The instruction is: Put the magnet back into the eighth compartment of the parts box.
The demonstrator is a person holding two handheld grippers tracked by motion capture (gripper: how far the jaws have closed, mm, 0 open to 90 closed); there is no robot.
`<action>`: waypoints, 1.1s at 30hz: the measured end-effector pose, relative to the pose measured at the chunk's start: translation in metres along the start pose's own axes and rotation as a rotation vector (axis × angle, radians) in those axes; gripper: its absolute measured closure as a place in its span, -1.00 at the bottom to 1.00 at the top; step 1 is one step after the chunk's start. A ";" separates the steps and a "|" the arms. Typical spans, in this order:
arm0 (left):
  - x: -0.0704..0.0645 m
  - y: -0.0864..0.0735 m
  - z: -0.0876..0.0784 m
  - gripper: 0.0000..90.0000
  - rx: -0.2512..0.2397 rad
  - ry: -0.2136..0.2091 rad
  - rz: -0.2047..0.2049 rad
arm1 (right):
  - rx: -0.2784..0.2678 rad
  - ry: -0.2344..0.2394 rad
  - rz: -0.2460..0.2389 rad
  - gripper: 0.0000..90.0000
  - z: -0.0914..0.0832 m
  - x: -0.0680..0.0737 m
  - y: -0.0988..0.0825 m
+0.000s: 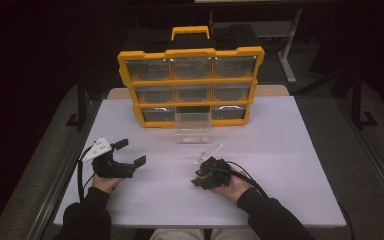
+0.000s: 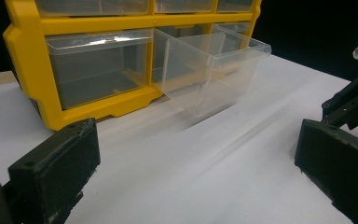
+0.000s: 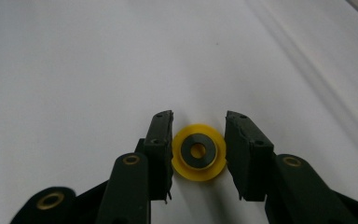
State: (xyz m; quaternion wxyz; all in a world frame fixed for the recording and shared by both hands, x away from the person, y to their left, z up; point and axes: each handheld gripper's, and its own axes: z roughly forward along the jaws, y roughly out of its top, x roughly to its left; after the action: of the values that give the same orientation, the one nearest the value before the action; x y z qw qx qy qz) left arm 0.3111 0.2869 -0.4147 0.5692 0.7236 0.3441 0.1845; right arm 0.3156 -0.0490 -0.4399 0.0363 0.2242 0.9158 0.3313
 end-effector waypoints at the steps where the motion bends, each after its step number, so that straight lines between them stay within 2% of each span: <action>1: 0.000 0.000 0.000 -1.00 -0.001 0.000 0.001 | 0.000 0.000 -0.001 0.37 0.000 0.000 0.000; 9: 0.000 0.000 -0.001 -1.00 -0.001 0.003 -0.002 | -0.021 -0.007 0.023 0.38 -0.007 -0.003 0.002; 19: 0.001 0.000 -0.002 -1.00 -0.008 0.006 -0.005 | -0.066 0.002 0.044 0.38 -0.019 -0.005 0.013; 33: 0.002 0.000 -0.002 -1.00 -0.006 0.009 -0.008 | -0.120 -0.025 0.018 0.38 -0.035 -0.009 0.031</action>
State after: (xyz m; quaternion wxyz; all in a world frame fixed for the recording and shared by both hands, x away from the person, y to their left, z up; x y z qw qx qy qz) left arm 0.3114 0.2896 -0.4143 0.5705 0.7197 0.3491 0.1863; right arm 0.3287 -0.0524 -0.3943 0.0579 0.2338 0.8918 0.3829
